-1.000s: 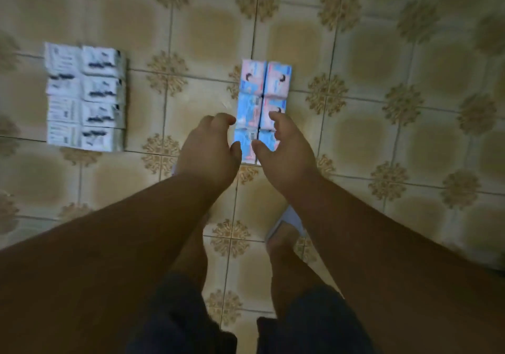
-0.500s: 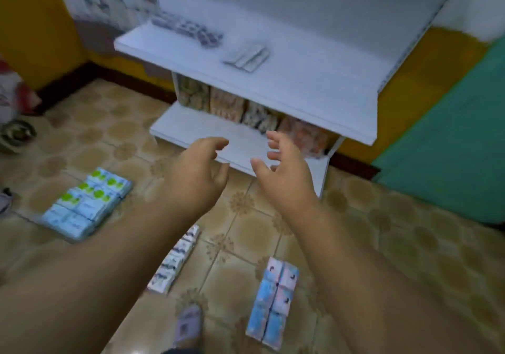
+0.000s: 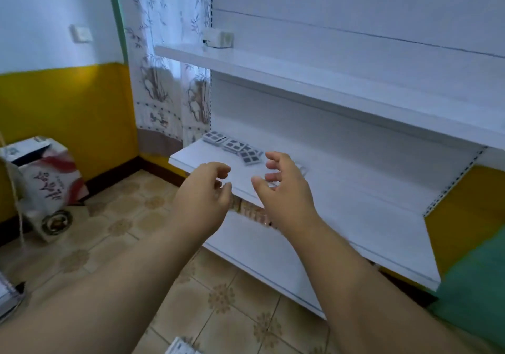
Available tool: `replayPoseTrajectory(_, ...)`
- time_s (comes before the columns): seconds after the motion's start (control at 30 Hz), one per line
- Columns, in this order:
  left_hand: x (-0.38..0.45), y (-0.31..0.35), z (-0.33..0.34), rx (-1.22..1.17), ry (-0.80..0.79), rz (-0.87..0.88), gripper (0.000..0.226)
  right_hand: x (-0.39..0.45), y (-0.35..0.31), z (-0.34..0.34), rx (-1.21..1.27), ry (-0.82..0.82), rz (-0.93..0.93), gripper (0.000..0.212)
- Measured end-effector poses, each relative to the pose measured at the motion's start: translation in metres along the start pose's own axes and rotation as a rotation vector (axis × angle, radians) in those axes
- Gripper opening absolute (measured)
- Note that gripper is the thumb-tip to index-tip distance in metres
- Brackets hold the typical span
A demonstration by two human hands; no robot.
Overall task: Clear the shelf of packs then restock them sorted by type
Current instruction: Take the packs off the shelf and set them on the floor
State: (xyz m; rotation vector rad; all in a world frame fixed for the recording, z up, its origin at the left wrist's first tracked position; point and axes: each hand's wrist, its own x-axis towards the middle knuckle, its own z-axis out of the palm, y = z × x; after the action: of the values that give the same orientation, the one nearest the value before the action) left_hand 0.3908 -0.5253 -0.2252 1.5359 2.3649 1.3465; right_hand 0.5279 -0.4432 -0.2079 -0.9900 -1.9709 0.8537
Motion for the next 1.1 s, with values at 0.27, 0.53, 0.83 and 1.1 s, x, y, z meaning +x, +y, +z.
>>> replayPoseTrajectory(0.27, 0.150, -0.025, 0.046, 0.078, 0.161, -0.034, 0.029, 0.180, 0.028, 0.037, 0.035, -0.068, -0.094, 0.044)
replayPoseTrajectory(0.53, 0.295, -0.042, 0.034, 0.097, 0.326, -0.101, 0.027, 0.328, -0.002, 0.080, 0.131, -0.170, -0.233, 0.041)
replayPoseTrajectory(0.83, 0.465, -0.096, 0.015, 0.028, 0.332, 0.044, 0.031, 0.472, -0.070, 0.138, 0.022, -0.012, -0.262, 0.044)
replayPoseTrajectory(1.1, 0.641, -0.131, -0.005, -0.078, 0.191, 0.175, 0.021, 0.625, -0.088, 0.200, -0.052, 0.061, 0.009, 0.047)
